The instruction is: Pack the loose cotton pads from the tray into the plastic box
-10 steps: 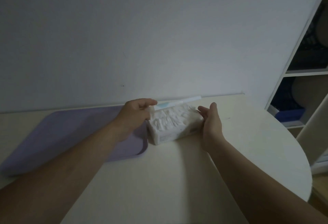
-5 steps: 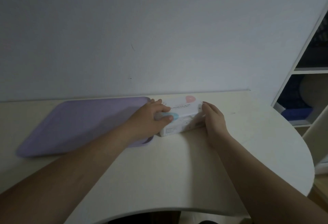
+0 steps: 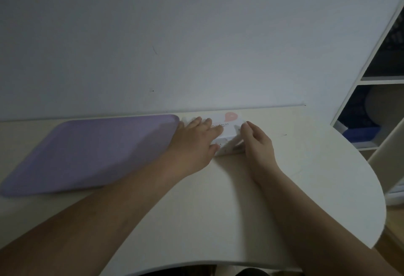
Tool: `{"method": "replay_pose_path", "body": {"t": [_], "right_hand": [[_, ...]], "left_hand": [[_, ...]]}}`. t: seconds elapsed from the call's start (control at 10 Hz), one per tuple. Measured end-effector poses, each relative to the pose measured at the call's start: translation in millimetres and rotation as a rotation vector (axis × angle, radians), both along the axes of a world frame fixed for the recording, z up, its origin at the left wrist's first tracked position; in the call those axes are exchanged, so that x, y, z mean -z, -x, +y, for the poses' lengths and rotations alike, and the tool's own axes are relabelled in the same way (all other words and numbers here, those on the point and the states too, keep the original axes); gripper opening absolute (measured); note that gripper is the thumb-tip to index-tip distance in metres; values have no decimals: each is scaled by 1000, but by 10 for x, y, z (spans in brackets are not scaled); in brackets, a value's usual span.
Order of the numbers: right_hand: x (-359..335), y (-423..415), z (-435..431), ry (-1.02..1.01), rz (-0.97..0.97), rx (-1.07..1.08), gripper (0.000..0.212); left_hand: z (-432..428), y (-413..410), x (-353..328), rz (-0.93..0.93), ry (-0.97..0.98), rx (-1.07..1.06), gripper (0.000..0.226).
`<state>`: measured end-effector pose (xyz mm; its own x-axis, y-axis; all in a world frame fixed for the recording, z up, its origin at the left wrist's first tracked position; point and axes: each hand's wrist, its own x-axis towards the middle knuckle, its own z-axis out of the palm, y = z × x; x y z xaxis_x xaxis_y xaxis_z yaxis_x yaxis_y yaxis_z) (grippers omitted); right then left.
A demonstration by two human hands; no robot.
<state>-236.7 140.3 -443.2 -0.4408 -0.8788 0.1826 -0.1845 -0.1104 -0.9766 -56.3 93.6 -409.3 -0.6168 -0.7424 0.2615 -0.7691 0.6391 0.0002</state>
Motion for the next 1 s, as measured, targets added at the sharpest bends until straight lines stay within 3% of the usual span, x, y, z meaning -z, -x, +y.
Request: {"method": "replay_pose_path", "body": {"t": [0.4,0.5,0.6,0.7,0.8,0.9,1.0], "right_hand": [[111,-36,-139,-53,125,114,36],[109,-53,-125,-71,165,144,38],[95,-109,-106,-85,186,154,54],[84,-204,-52,-80,231,223,68],[-23,-296,92,27,338,282,59],[-424,-430,361,127,262,161,33],[-1192,-542,813,398,36,37,15]], "left_hand": [[-290,-94,-4,4,-92,-13,58],[-248,-132,-13,-3,-132,-30,71],[-125,-330,13,64,-143,-51,84],[6,-599,-29,172,-149,-52,81],[112,-842,-135,273,-155,-30,63],[238,-1028,-231,296,-95,-22,47],[243,-1098,-248,300,-85,-32,39]]}}
